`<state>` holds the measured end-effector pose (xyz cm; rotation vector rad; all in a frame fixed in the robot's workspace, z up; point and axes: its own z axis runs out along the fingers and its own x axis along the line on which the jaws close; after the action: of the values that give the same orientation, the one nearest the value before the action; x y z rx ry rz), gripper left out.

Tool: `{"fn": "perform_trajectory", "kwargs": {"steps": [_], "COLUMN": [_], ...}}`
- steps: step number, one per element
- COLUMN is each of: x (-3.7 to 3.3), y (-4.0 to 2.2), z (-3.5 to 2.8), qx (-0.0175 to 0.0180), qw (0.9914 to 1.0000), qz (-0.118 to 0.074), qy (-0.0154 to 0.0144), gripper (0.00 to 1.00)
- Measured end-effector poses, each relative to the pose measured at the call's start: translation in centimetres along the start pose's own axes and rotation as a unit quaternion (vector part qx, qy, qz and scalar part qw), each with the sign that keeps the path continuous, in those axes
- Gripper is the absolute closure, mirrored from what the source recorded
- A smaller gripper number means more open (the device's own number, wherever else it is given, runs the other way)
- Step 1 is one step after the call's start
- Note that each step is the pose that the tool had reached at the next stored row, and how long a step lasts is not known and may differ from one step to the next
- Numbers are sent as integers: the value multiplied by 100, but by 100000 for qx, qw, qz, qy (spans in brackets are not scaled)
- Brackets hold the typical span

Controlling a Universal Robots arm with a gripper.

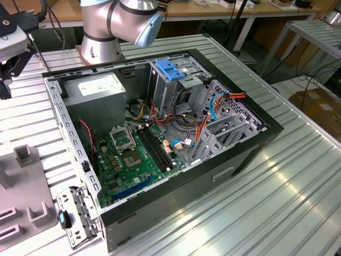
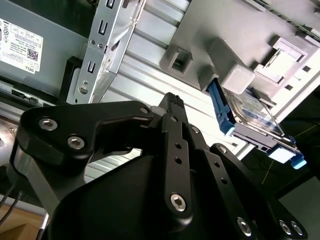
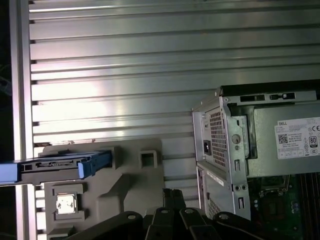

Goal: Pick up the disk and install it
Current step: 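Reach for the disk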

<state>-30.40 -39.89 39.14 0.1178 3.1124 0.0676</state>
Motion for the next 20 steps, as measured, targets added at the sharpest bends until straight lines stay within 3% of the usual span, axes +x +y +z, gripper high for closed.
{"fn": "perform_trajectory", "kwargs": {"steps": [3,5,8,10,16,20], "x": [96,157,177,234,546,794], "y": [11,84,149,188,180,169], "z": [-2,6,25,35,36,38], "qx": [0,2,38,56,64,66], "qw": [100000,100000,99999,99997,99997,99996], "qz": [8,5,57,65,64,73], "qy": [2,27,449,711,827,854], "gripper": [89,89,89,89,89,89]}}
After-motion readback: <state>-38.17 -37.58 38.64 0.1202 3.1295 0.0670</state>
